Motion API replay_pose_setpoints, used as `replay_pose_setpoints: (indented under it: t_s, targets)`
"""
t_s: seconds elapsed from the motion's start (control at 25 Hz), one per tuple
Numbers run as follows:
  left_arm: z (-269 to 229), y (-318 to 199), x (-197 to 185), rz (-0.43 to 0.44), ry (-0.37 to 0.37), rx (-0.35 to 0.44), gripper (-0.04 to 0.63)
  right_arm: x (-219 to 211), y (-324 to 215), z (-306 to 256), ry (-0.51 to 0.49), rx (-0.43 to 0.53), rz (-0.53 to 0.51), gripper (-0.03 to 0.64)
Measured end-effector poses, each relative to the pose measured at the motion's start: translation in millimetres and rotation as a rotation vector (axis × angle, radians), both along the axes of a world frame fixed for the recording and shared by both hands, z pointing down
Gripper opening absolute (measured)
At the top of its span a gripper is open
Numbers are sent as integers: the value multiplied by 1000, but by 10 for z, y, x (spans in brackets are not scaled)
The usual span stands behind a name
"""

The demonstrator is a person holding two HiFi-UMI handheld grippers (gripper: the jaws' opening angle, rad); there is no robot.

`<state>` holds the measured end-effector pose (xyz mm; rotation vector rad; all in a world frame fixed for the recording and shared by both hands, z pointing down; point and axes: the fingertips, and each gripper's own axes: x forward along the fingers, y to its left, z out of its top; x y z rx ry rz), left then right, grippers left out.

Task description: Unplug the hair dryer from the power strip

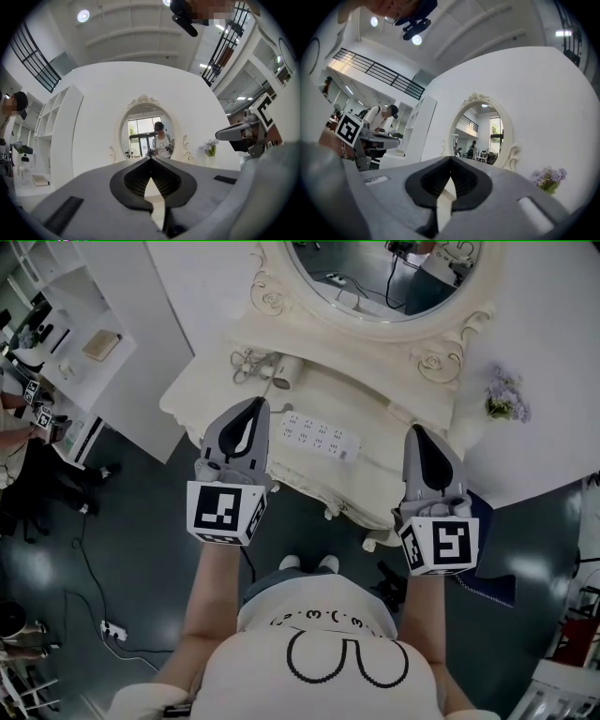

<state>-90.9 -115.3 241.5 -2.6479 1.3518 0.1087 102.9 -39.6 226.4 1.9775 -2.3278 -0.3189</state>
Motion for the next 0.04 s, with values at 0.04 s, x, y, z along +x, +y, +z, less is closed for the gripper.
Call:
replay_pose_setpoints:
  t_s: [0.04]
  targets:
    - [-3, 0, -2, 0, 1, 1, -3, -5, -1, 1, -1, -1, -1, -3]
